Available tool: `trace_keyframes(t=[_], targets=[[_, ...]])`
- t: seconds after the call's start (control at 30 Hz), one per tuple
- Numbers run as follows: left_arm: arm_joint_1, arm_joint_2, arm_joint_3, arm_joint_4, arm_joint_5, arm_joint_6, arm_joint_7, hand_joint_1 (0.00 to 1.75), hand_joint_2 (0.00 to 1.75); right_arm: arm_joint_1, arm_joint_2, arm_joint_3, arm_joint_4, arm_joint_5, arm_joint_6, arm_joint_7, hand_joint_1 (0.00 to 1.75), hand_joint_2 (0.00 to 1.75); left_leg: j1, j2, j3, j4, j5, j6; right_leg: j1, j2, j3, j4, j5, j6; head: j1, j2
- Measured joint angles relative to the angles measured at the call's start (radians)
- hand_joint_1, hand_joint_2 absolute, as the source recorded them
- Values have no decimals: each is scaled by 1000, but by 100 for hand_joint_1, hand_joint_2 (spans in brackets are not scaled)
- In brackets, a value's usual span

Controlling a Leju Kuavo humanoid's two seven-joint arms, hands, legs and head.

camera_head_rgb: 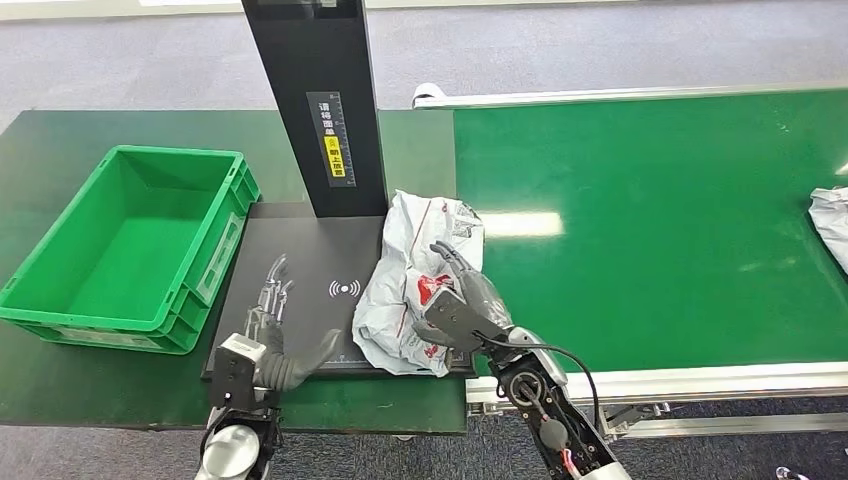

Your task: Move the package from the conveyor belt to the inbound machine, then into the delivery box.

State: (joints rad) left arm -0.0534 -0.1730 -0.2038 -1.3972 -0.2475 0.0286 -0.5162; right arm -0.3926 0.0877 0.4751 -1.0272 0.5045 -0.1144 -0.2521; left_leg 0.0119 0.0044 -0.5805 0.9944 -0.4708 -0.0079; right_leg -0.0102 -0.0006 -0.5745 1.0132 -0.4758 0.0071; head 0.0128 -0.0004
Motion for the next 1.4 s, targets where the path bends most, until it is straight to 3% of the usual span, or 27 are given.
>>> trace_keyframes(t=[0.1,0.23,0.47,0.63,0.9,1.4], targets=[[-2,13,-62,-27,-119,-1,33,0,175,27,-16,-38,-87,-17,-31,-2,0,175,0,0,0,0,0,0,0,0,0,0,0,0,0,0],[-33,33,-151,-22,-324,89,78,0,175,87,-46,-100,-211,-18,-48,-2,0,175,-1,-1,0,0,-1,0,-1,0,0,-1,0,0,0,0],[-156,44,-239,203,-486,272,97,0,175,196,-84,-181,-360,-21,-70,-29,0,175,-1,0,1,0,-1,0,-1,0,0,0,0,0,0,0],[-268,22,-249,442,-518,375,102,0,175,240,-95,-215,-415,-54,-87,-52,0,175,-1,0,1,0,0,0,-1,0,1,0,0,0,0,0],[-367,-16,-249,665,-544,435,146,0,175,266,-97,-232,-463,-69,-102,-62,0,175,-1,0,0,0,-1,1,-1,0,0,0,0,0,0,0],[-424,-41,-249,787,-552,451,156,1,175,276,-97,-237,-483,-69,-103,-62,0,175,-1,0,0,0,0,1,-1,0,1,0,0,0,0,0]])
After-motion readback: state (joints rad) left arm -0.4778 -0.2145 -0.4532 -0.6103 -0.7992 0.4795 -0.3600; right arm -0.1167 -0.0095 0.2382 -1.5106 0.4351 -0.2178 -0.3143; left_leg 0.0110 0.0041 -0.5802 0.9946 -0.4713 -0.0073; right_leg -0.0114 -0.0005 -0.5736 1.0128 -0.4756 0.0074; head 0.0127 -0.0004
